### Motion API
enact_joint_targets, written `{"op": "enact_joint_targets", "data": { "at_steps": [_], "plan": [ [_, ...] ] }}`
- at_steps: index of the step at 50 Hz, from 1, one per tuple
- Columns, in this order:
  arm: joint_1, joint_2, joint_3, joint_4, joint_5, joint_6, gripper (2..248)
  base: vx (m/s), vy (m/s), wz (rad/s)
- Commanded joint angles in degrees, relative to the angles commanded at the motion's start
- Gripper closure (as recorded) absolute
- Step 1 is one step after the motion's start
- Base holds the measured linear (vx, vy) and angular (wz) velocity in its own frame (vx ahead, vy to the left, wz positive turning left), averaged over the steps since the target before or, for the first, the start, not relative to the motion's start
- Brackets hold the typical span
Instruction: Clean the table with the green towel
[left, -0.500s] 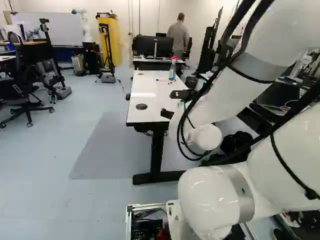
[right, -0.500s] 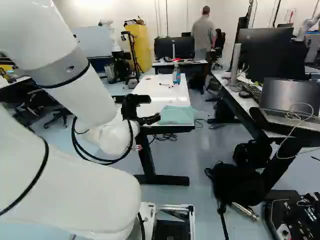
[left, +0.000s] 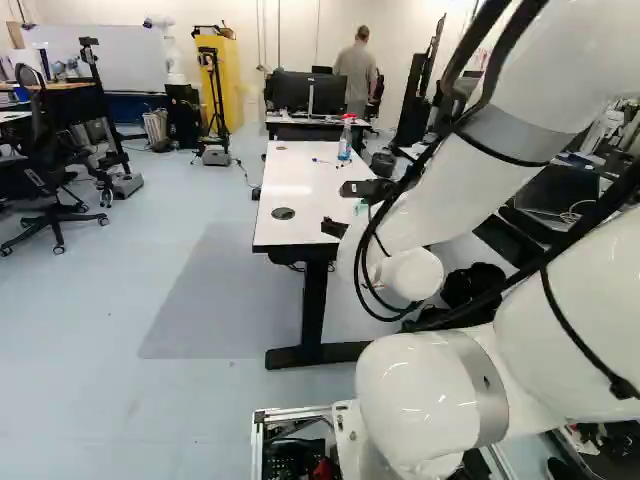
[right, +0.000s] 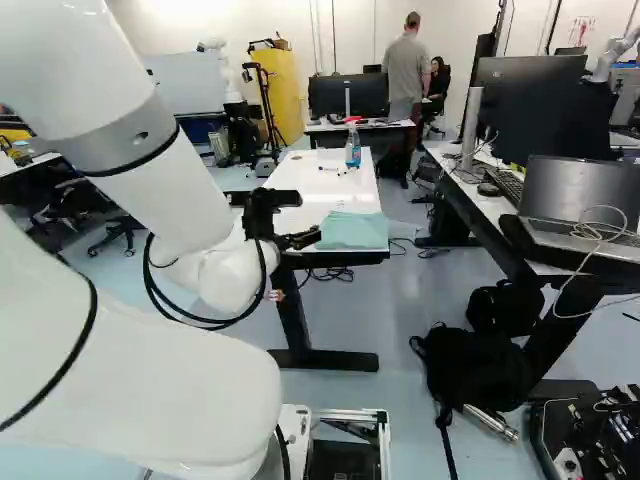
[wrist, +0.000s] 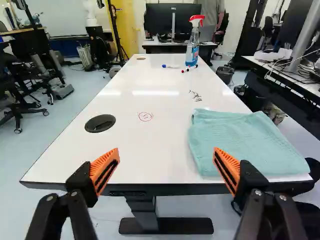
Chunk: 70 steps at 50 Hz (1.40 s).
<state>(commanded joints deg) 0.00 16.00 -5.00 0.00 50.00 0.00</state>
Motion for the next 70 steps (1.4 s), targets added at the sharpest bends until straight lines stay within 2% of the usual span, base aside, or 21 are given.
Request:
{"op": "enact_joint_targets", "data": {
  "at_steps": [20,45,70],
  "plan": [
    [-1.08,0.86,-0.67,0.00,0.00,0.00,3,0.000,0.000,0.000],
    [-5.13,0.64,-4.47,0.00,0.00,0.00,3,0.000,0.000,0.000],
    [-8.88,-1.32,-9.65,0.00,-0.30,0.00,3,0.000,0.000,0.000]
  ]
}}
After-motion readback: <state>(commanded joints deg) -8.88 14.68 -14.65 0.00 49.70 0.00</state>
